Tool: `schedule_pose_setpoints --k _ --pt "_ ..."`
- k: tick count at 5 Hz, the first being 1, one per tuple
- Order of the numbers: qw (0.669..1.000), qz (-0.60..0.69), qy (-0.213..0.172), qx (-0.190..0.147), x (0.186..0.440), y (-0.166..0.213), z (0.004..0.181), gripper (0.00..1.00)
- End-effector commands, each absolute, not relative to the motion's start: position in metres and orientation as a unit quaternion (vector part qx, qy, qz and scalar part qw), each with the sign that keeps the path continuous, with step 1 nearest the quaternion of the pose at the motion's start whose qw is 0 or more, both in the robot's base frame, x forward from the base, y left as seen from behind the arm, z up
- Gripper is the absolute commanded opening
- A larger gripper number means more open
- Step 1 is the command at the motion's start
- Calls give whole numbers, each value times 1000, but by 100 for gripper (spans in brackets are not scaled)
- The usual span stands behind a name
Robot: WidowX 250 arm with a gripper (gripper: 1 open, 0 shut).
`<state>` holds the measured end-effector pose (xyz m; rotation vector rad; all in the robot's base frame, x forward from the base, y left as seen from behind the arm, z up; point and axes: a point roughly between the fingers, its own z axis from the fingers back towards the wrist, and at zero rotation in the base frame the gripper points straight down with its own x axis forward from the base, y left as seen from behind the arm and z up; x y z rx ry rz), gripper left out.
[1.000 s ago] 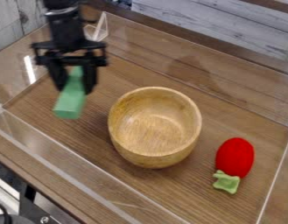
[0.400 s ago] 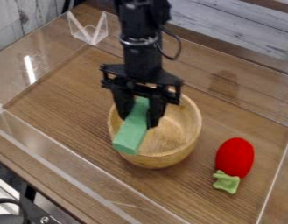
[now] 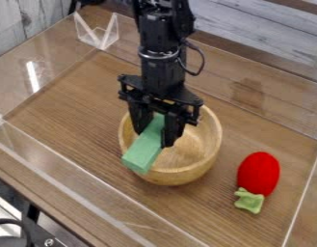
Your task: Put the green block in the brown bowl
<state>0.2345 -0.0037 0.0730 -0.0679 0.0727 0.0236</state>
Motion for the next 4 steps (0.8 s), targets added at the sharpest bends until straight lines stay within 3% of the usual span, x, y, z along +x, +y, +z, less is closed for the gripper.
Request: schedule_pose_setpoints --k 1,3,4 --pt "999 9 4 -35 257 6 84 0" --pt "999 9 -3 -38 254 -4 73 0" --pt "999 22 -7 -36 247 5 86 0"
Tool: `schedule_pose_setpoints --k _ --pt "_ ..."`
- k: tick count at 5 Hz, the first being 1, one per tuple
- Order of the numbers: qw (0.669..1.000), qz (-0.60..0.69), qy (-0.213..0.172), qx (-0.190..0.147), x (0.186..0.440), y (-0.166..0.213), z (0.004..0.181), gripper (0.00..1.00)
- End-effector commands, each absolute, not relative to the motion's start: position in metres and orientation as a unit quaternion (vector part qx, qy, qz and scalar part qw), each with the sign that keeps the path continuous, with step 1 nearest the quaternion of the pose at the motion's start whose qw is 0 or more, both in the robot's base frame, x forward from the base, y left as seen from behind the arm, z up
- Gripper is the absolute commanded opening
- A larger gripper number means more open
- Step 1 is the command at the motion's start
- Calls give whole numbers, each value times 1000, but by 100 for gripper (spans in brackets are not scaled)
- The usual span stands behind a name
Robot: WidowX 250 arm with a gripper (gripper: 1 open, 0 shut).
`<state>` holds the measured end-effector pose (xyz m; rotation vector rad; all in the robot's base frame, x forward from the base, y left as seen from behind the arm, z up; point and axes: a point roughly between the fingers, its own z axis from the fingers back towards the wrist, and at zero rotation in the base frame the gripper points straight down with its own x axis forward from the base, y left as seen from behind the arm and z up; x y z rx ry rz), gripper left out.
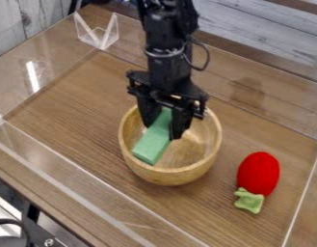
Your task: Put the green block in the brown bowl
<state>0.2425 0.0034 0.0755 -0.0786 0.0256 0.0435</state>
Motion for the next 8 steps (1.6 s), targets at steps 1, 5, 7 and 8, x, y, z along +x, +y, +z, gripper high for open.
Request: schedule_pose_setpoints --k 1,5,7,8 --pt "999 34 -11 -36 239 14 98 0" --pt "997 68 -13 -34 250 -21 124 0" --pt "999 42 -10 -30 248 -11 113 0" --pt "997 60 -7 -36 252 -11 115 100"
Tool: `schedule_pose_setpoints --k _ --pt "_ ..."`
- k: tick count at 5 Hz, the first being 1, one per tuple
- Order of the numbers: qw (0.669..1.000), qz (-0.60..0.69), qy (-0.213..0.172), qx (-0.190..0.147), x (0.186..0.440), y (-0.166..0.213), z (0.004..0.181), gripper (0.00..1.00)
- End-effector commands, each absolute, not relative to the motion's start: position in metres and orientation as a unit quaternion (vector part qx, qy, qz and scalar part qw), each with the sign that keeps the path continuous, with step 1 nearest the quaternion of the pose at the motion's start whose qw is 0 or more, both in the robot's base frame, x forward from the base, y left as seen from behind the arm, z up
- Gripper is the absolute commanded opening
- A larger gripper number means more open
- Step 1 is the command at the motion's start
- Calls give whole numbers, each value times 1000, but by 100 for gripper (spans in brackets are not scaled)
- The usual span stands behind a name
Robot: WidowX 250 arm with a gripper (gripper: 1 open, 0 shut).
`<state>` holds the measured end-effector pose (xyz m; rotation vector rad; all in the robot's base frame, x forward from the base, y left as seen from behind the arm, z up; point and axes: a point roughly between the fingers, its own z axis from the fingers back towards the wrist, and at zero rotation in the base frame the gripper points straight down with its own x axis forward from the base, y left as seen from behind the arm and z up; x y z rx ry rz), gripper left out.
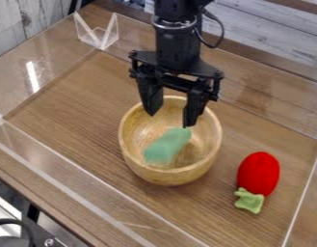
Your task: Put the green block in the brown bowl
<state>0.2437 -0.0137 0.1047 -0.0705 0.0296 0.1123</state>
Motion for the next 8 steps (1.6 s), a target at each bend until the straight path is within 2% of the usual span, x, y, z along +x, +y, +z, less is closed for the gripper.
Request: schedule_pose_setpoints --k 1,3,4,5,7,8 --pt "996 79 -7 -42 255 -10 122 100" --pt "995 72 -27 -61 247 22 153 100" --pt "989 125 -44 -71 239 38 163 100" --pt "982 168 -48 -72 230 46 161 100" --pt "982 166 -49 -80 217 50 158 100" --pt "980 175 -53 -80 211 45 149 100"
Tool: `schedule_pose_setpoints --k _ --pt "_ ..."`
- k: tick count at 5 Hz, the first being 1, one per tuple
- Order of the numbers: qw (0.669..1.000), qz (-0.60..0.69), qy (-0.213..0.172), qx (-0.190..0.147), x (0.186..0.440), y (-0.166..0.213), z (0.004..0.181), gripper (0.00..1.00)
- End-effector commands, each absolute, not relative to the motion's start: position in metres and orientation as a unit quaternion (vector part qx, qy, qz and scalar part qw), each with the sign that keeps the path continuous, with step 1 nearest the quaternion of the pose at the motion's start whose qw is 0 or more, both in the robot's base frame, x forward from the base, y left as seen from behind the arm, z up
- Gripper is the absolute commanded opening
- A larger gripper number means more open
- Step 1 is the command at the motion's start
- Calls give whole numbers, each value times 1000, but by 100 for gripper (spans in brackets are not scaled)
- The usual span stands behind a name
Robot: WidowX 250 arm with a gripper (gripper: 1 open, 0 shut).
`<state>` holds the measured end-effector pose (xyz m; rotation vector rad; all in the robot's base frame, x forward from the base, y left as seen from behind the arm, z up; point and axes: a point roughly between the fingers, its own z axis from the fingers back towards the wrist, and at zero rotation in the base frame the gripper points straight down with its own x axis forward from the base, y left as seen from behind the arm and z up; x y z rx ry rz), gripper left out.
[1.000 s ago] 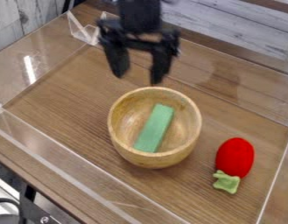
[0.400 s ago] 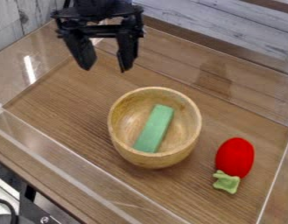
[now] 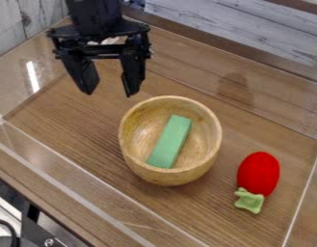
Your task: Put the green block in the brown bowl
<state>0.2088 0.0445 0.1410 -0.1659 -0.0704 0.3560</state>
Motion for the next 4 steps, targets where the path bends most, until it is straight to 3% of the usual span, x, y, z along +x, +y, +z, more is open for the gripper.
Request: schedule_pose_setpoints --k 1,4 --pt "977 186 -68 -83 209 42 144 100" --pt "979 158 -97 -78 214 45 131 100"
